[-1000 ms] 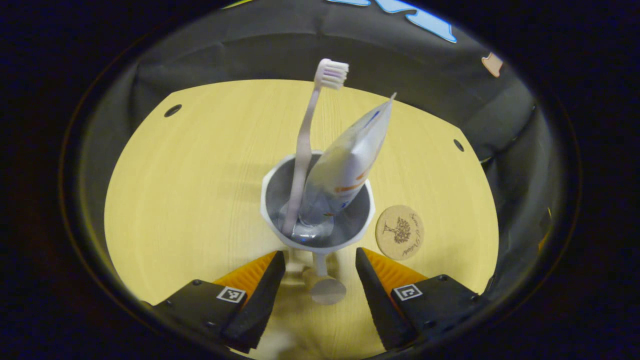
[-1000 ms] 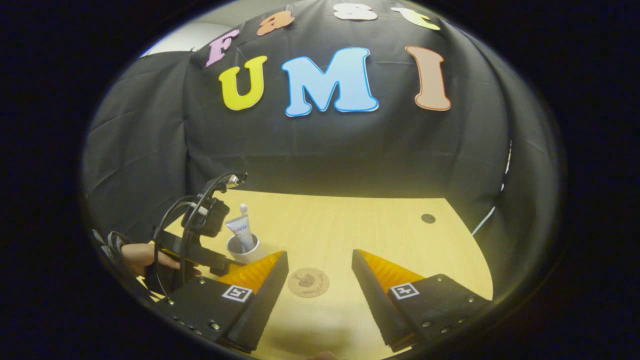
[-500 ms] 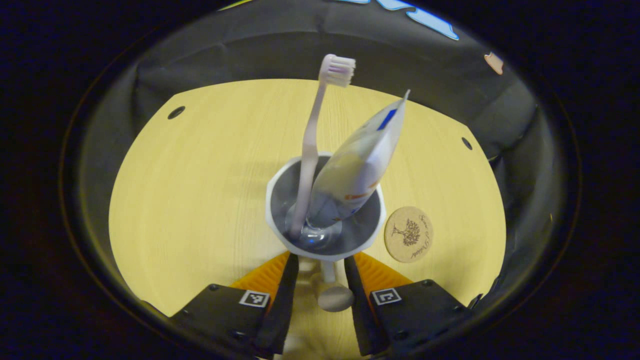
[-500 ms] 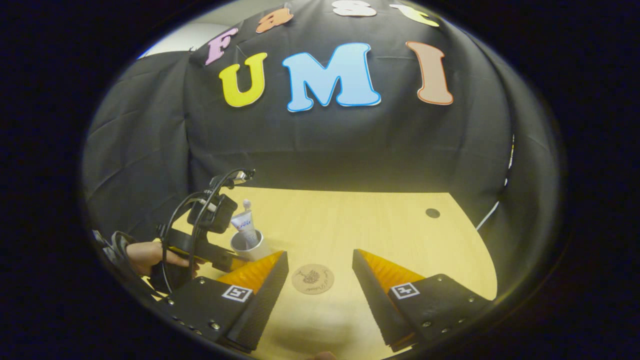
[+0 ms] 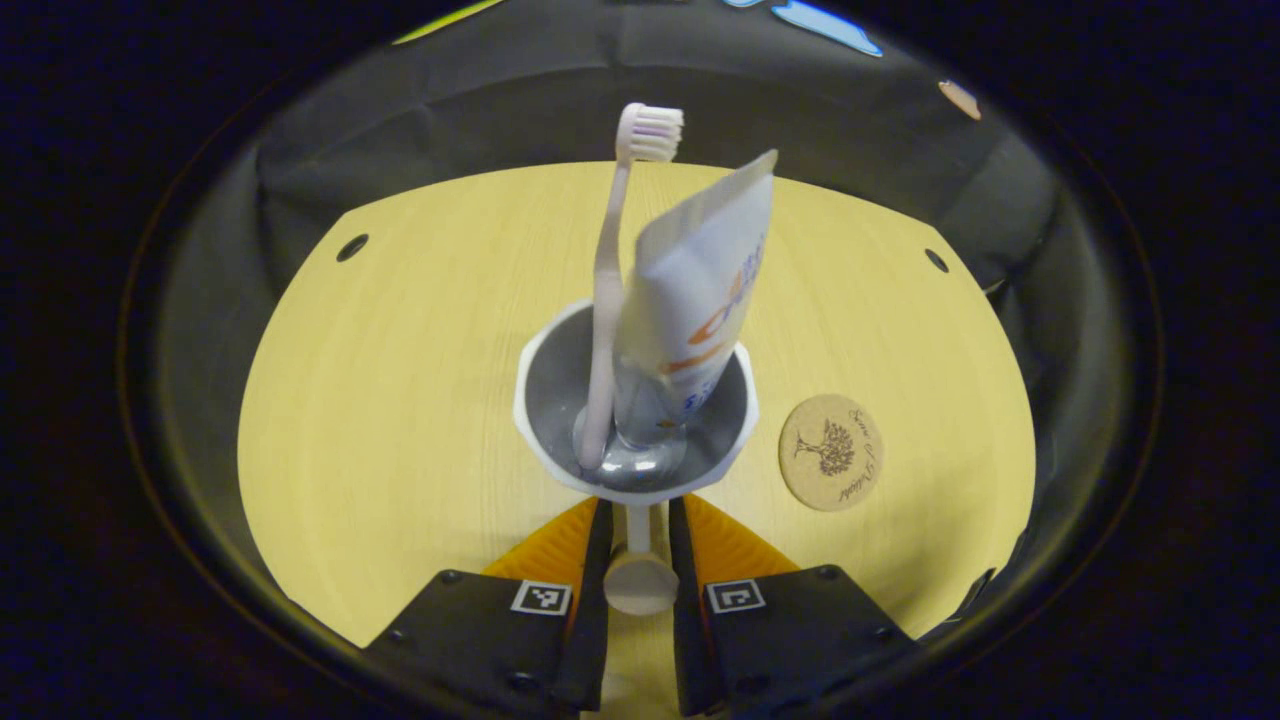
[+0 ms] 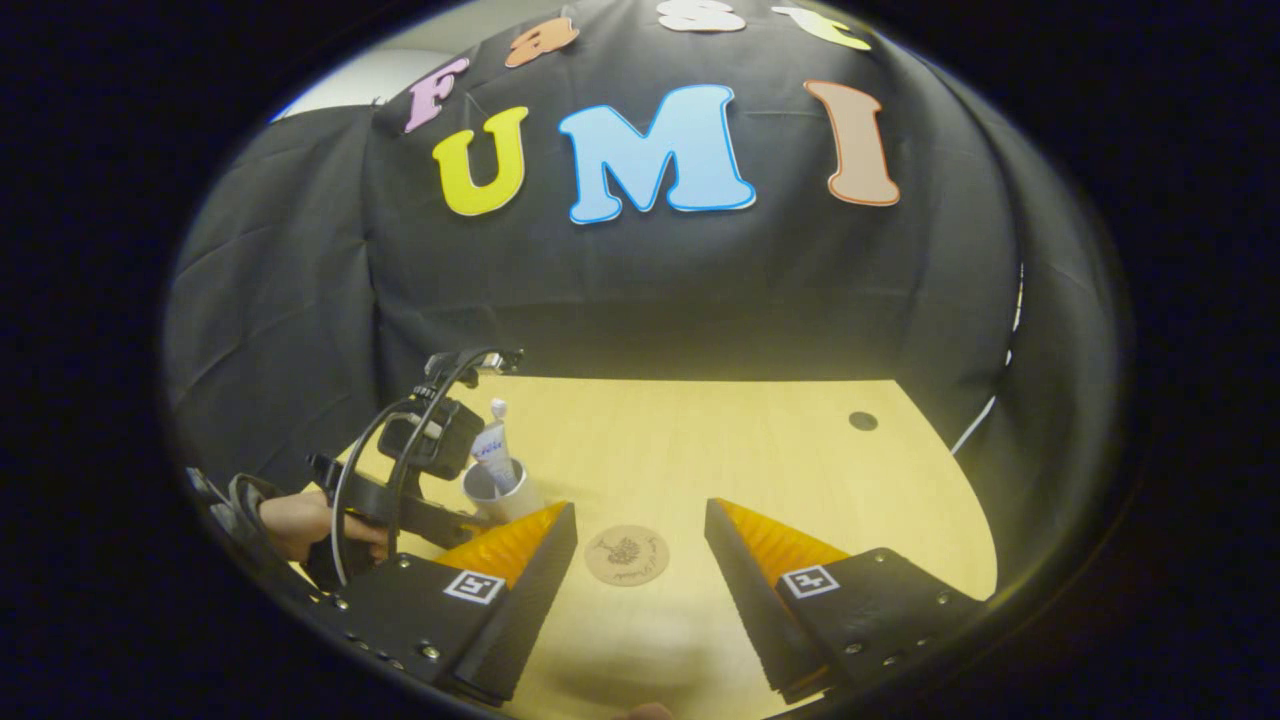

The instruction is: Put the toothbrush and toothpaste on the desktop into the cup, then pick up the cup and place it on the coaster on the desktop.

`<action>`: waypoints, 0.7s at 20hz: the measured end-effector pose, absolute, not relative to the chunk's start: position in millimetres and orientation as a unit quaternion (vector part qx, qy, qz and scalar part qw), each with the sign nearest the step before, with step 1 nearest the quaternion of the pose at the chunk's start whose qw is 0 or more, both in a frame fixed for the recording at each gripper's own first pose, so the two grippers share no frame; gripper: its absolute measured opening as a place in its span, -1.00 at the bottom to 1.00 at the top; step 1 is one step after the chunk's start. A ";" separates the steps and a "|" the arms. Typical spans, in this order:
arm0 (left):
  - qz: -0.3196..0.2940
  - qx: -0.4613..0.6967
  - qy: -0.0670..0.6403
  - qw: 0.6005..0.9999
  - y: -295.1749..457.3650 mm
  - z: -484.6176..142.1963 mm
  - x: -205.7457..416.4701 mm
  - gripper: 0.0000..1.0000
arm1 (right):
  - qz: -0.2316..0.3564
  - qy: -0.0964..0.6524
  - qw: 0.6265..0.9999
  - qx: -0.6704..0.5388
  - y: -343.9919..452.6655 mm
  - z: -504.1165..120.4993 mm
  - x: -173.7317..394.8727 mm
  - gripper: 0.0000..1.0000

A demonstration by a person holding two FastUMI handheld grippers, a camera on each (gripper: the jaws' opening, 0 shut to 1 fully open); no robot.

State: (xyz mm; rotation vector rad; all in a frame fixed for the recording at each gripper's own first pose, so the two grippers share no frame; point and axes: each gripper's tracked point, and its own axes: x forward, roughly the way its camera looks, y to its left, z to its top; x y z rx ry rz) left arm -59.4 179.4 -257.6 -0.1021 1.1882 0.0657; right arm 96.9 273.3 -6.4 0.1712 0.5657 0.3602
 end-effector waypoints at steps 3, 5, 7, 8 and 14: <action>0.031 -0.047 0.550 0.834 178.3 -257.0 -58.5 -0.35 | 0.177 0.277 0.941 0.084 275.1 -5.1 96.0 0.70; 0.029 -0.048 0.545 0.836 179.0 -253.3 -57.8 -0.36 | 0.175 0.275 0.942 0.084 273.6 -3.0 95.6 0.71; 0.025 -0.059 0.544 0.837 175.9 -250.3 -59.3 -0.36 | 0.173 0.274 0.942 0.082 271.7 -3.1 94.5 0.70; 0.025 -0.061 0.544 0.837 176.4 -247.4 -59.9 -0.36 | 0.171 0.274 0.943 0.082 270.2 -3.2 93.1 0.70; 0.012 -0.048 0.536 0.842 169.4 -234.1 -62.2 -0.39 | 0.163 0.273 0.944 0.087 265.9 -3.1 91.7 0.70</action>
